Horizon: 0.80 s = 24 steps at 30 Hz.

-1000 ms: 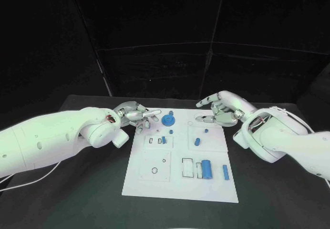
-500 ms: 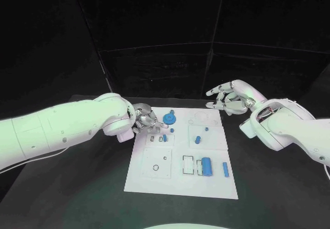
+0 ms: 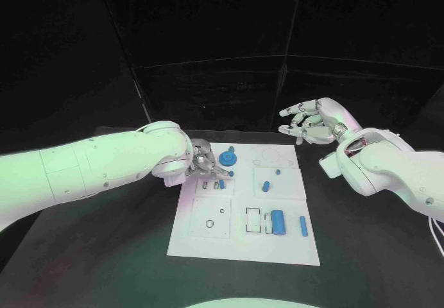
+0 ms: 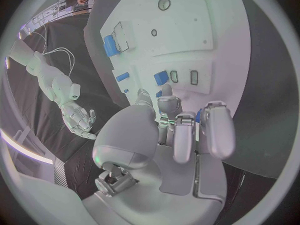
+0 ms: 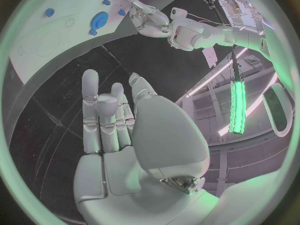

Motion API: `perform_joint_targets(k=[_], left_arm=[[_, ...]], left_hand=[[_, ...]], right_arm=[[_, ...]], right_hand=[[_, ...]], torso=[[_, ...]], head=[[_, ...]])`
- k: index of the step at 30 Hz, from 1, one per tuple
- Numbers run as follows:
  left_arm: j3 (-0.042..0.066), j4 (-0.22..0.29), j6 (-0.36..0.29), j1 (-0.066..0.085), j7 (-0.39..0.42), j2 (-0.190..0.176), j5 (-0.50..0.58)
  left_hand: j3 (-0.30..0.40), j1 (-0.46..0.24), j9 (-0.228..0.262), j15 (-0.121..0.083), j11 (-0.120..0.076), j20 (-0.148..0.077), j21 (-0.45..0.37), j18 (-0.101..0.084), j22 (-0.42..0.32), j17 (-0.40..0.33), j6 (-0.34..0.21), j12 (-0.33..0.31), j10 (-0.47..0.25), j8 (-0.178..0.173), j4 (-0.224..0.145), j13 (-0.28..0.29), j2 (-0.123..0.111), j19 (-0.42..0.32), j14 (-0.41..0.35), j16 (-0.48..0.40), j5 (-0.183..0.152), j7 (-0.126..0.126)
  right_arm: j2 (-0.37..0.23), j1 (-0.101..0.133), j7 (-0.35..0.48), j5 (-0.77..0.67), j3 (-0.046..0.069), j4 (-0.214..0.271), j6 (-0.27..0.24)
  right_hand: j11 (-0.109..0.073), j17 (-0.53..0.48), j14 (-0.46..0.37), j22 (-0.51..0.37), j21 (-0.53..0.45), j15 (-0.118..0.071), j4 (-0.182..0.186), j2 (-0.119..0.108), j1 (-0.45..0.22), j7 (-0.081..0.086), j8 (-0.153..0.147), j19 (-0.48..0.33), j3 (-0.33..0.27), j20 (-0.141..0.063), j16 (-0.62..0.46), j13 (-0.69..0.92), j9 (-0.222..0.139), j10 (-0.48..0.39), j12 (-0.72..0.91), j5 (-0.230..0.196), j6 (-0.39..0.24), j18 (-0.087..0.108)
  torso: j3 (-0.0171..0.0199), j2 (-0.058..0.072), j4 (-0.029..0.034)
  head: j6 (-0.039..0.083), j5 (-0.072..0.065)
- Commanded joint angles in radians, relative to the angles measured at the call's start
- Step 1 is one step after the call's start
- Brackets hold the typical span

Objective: Assemble the parts on the task board

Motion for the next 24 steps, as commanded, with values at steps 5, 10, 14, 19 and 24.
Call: perform_joint_targets(k=[5, 10, 14, 19, 24], left_arm=[[-0.022, -0.027, 0.065, 0.013, -0.025, 0.033, -0.029], [-0.037, -0.036, 0.081, 0.018, -0.028, 0.047, -0.037], [-0.042, -0.041, 0.087, 0.019, -0.028, 0.056, -0.039], [-0.044, -0.046, 0.093, 0.020, -0.029, 0.066, -0.040], [-0.045, -0.049, 0.096, 0.020, -0.030, 0.071, -0.040]], left_hand=[[-0.005, -0.009, 0.005, -0.007, 0.000, -0.001, 0.007, -0.011, 0.003, 0.263, -0.010, 0.008, 0.007, 0.007, 0.006, 0.006, 0.000, 0.007, 0.106, 0.003, -0.002, 0.002], [-0.005, -0.010, 0.006, -0.007, 0.000, -0.001, 0.007, -0.011, 0.003, 0.263, -0.011, 0.009, 0.007, 0.007, 0.006, 0.008, 0.000, 0.007, 0.106, 0.003, -0.002, 0.002], [-0.005, -0.011, 0.007, -0.007, 0.000, -0.001, 0.008, -0.011, 0.003, 0.263, -0.012, 0.009, 0.006, 0.008, 0.007, 0.008, 0.001, 0.006, 0.106, 0.003, -0.002, 0.002], [-0.005, -0.011, 0.009, -0.007, 0.000, -0.001, 0.008, -0.011, 0.003, 0.263, -0.015, 0.008, 0.004, 0.009, 0.006, 0.007, 0.003, 0.006, 0.106, 0.003, -0.002, 0.002], [-0.003, -0.009, 0.012, -0.006, 0.001, -0.001, 0.008, -0.011, 0.004, 0.263, -0.018, 0.009, 0.003, 0.010, 0.004, 0.008, 0.004, 0.006, 0.106, 0.003, -0.002, 0.003]], right_arm=[[0.008, 0.002, 0.033, 0.043, 0.001, -0.008, -0.024], [0.015, 0.002, 0.036, 0.066, 0.001, -0.009, -0.026], [0.018, 0.002, 0.037, 0.077, 0.001, -0.009, -0.026], [0.022, 0.002, 0.035, 0.084, 0.001, -0.011, -0.025], [0.027, 0.002, 0.031, 0.110, 0.001, -0.014, -0.025]], right_hand=[[0.003, -0.061, -0.026, -0.021, -0.035, 0.003, 0.013, -0.002, 0.014, 0.003, 0.008, -0.003, -0.005, 0.005, -0.066, -0.032, 0.000, -0.014, -0.015, 0.008, -0.009, 0.005], [0.004, -0.077, -0.031, -0.029, -0.049, 0.004, 0.017, -0.003, 0.018, 0.005, 0.009, 0.001, -0.007, 0.006, -0.088, -0.045, 0.000, -0.017, -0.017, 0.027, -0.015, 0.005], [0.005, -0.085, -0.034, -0.032, -0.054, 0.004, 0.018, -0.003, 0.019, 0.005, 0.009, 0.003, -0.007, 0.006, -0.097, -0.050, 0.000, -0.018, -0.017, 0.033, -0.016, 0.005], [0.006, -0.095, -0.037, -0.037, -0.062, 0.005, 0.021, -0.004, 0.019, 0.006, 0.010, 0.005, -0.009, 0.007, -0.110, -0.056, 0.000, -0.021, -0.016, 0.040, -0.019, 0.005], [0.007, -0.107, -0.043, -0.043, -0.072, 0.007, 0.024, -0.006, 0.020, 0.007, 0.011, 0.006, -0.011, 0.008, -0.126, -0.065, 0.000, -0.025, -0.015, 0.052, -0.024, 0.005]], torso=[[-0.0013, 0.001, -0.0016], [-0.0009, 0.003, -0.0050], [-0.0004, 0.004, -0.0049], [-0.0004, 0.004, -0.0040], [-0.0006, 0.003, -0.0037]], head=[[-0.010, 0.000], [-0.011, 0.002], [-0.012, 0.001], [-0.017, 0.002], [-0.021, 0.002]])
